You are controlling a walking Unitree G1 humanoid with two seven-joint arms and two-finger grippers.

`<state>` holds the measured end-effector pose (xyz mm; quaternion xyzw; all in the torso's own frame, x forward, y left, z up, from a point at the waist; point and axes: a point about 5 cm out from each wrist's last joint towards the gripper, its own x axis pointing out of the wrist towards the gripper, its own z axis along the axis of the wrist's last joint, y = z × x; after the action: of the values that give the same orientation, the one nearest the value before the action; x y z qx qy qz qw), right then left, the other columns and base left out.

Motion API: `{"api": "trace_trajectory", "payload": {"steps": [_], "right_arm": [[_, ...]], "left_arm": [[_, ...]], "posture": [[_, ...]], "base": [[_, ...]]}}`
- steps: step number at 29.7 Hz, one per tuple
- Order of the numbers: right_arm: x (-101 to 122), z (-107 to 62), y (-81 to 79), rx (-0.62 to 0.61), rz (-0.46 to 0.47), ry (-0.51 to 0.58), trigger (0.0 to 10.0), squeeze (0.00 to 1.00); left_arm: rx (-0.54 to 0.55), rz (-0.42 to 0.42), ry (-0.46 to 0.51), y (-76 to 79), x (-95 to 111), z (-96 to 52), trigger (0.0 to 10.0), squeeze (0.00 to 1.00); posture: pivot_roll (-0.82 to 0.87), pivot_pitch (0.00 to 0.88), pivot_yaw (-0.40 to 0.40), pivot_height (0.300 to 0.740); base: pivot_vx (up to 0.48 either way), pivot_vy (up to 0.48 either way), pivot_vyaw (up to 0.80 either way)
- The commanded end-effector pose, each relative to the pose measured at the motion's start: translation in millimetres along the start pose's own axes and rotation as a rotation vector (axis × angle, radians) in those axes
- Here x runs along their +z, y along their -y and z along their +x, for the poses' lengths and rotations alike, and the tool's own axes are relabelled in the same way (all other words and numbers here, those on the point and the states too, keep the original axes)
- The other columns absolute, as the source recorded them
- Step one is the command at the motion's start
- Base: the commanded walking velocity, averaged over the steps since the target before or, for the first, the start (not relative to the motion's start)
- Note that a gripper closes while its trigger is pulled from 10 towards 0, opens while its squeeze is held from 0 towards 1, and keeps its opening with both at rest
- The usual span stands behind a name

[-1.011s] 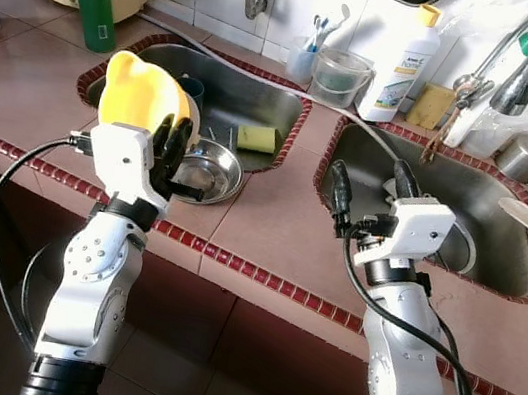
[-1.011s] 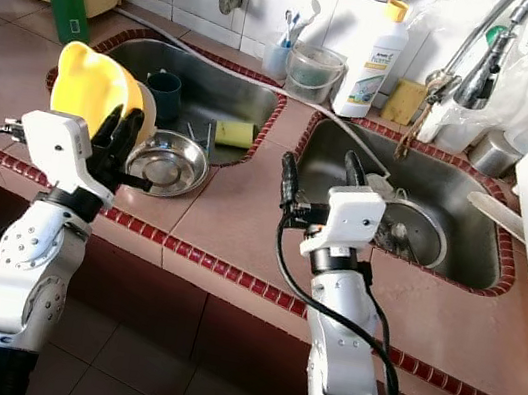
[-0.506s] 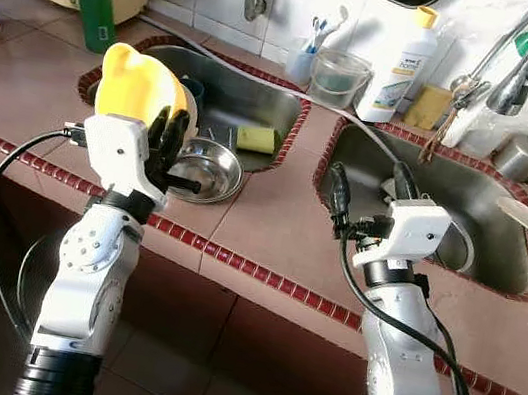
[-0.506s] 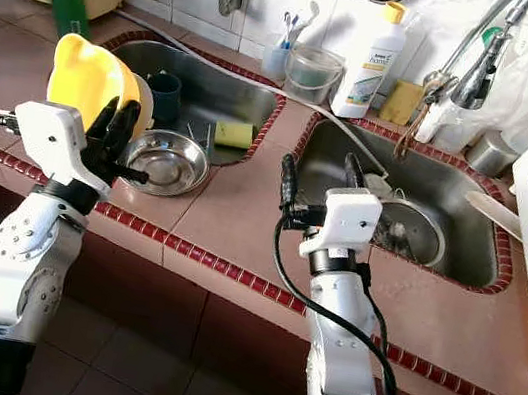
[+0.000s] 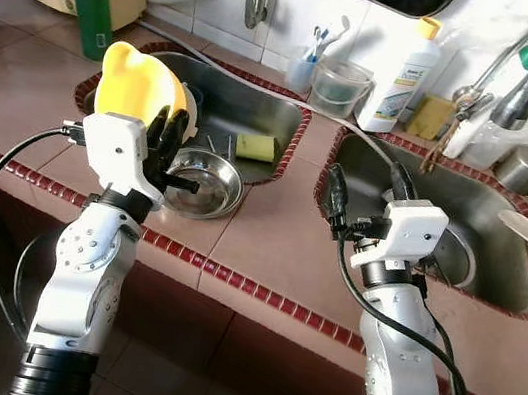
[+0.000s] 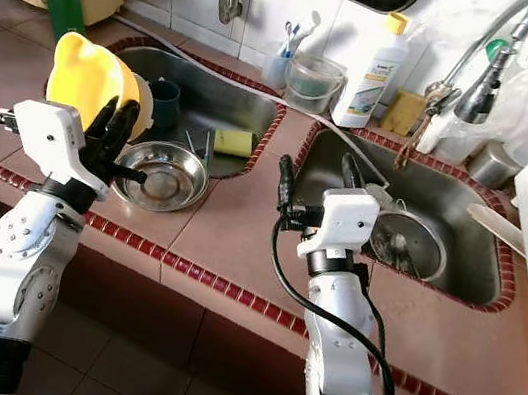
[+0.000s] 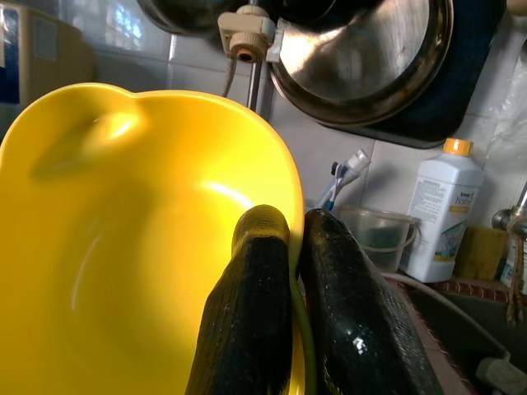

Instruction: Kitchen organization

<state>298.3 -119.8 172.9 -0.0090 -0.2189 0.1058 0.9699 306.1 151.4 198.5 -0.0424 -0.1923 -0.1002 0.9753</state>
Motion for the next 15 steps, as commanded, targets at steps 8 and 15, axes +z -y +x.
{"api": "trace_trajectory", "payload": {"steps": [8, 15], "right_arm": [[0.5, -1.9, 3.0, 0.001, -0.012, -0.002, 10.0, 0.00], [0.9, -2.3, 4.0, -0.003, -0.013, -0.005, 10.0, 0.00]], "left_arm": [[-0.023, -0.010, 0.010, 5.5, 3.4, 6.0, 10.0, 0.00], [-0.028, -0.010, 0.006, 6.1, 3.1, 7.0, 10.0, 0.00]], "posture": [[-0.15, 0.063, -0.102, 0.740], [-0.16, 0.075, -0.104, 0.740]], "base": [[0.337, 0.000, 0.00], [0.337, 0.000, 0.00]]}}
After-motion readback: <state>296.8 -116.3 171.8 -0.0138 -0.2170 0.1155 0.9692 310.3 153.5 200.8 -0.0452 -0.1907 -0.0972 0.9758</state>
